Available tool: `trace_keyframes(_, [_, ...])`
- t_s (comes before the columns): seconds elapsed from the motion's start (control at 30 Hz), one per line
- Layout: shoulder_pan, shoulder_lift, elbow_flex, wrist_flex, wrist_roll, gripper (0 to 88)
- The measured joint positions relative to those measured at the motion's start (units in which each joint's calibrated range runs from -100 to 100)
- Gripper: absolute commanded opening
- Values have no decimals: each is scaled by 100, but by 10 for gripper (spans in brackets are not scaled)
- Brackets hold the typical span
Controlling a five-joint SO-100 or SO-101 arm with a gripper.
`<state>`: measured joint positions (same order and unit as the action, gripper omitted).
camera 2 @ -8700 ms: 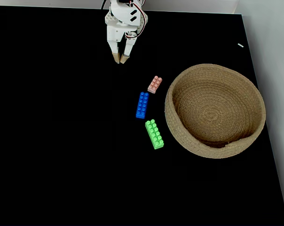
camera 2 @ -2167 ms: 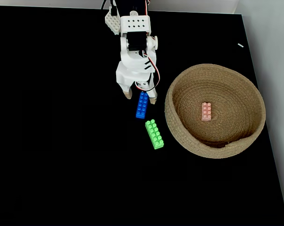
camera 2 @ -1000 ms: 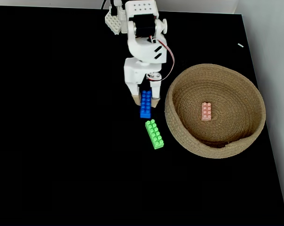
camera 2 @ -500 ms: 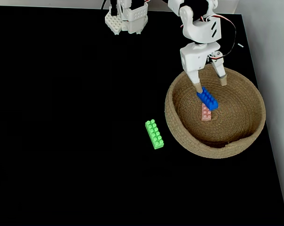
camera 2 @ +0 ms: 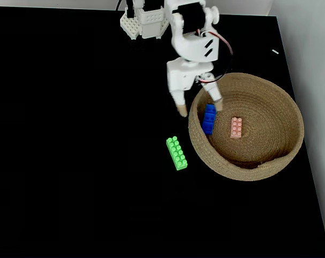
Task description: Place the lego blocks in the tray
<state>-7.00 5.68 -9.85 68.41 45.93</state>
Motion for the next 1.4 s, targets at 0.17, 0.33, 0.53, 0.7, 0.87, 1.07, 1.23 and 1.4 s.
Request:
trace_keyframes(0.17, [578,356,0,-317,366,252])
trace_keyframes(0.33, [741,653,0,-601,523,251])
trace_keyframes(0.53, [692,1009,0,-723,552,248])
trace_keyframes(0.7, [684,1315,-62,-869,552,246])
trace_keyframes(0.87, [684,1586,-239,-966,508,242])
trace_keyframes(1.07, [562,1908,-477,-983,425,237])
trace_keyframes(1.23, [423,2061,-574,-1023,357,233])
trace_keyframes(1.4, [383,2112,-601,-1031,313,228])
